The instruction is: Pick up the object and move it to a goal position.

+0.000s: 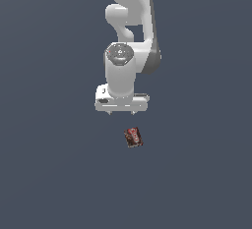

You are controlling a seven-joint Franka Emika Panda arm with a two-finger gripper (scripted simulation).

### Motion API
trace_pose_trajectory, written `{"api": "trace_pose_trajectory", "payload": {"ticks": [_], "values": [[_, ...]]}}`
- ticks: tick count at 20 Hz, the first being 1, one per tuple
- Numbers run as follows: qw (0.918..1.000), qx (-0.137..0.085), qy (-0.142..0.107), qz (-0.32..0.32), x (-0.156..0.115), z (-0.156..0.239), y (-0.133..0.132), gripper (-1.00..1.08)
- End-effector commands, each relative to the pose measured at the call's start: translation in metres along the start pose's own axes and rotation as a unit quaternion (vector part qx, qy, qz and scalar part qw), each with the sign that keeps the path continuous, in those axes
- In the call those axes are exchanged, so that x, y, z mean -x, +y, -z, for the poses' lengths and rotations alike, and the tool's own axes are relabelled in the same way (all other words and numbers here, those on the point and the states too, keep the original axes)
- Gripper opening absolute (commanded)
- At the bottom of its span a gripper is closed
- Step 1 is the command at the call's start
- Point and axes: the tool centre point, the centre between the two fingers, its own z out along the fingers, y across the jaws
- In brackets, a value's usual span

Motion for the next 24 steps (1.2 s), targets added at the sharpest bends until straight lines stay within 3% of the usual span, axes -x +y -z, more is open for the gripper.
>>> {"api": "trace_pose_trajectory", "payload": {"ticks": [1,11,24], "values": [[1.0000,0.002,-0.001,0.002,0.000,0.001,0.003,1.00],[0.9998,0.002,0.003,0.020,-0.009,-0.010,-0.005,1.00],[0.9944,-0.002,0.020,0.104,-0.050,-0.067,-0.045,1.00]]}}
